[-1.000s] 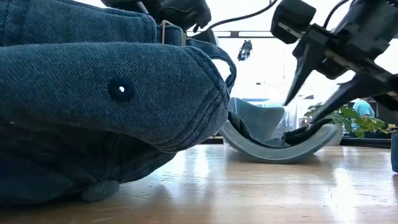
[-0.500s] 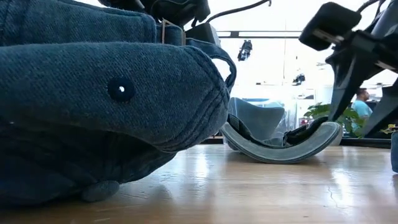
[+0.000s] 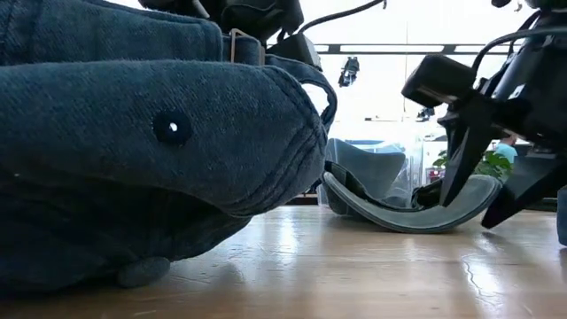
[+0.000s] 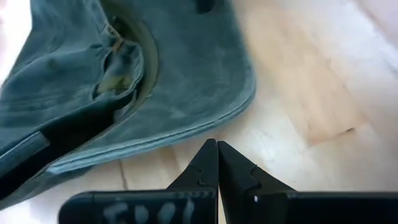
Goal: Pick & Place hat
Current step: Put the gray cap into the right bin
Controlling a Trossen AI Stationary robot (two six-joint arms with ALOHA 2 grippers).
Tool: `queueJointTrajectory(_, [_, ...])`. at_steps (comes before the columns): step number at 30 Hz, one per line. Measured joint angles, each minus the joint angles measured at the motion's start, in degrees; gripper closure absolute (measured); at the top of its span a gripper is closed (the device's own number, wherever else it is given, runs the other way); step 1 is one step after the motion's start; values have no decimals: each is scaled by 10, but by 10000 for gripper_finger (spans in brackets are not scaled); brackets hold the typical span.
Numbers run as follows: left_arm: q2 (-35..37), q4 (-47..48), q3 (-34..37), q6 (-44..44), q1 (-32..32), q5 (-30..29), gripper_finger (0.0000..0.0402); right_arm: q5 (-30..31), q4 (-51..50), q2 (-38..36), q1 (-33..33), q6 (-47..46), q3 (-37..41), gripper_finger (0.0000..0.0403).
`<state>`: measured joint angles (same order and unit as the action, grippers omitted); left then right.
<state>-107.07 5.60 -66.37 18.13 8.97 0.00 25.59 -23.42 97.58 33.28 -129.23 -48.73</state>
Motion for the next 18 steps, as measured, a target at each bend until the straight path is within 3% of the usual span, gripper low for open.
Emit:
queueJointTrajectory(9, [-5, -5, 0, 0, 1, 37, 402, 58, 0, 4, -5, -8, 0, 263])
queueJointTrajectory(18, [36, 6, -4, 2, 0, -69, 402, 45, -2, -25, -3, 51, 0, 384])
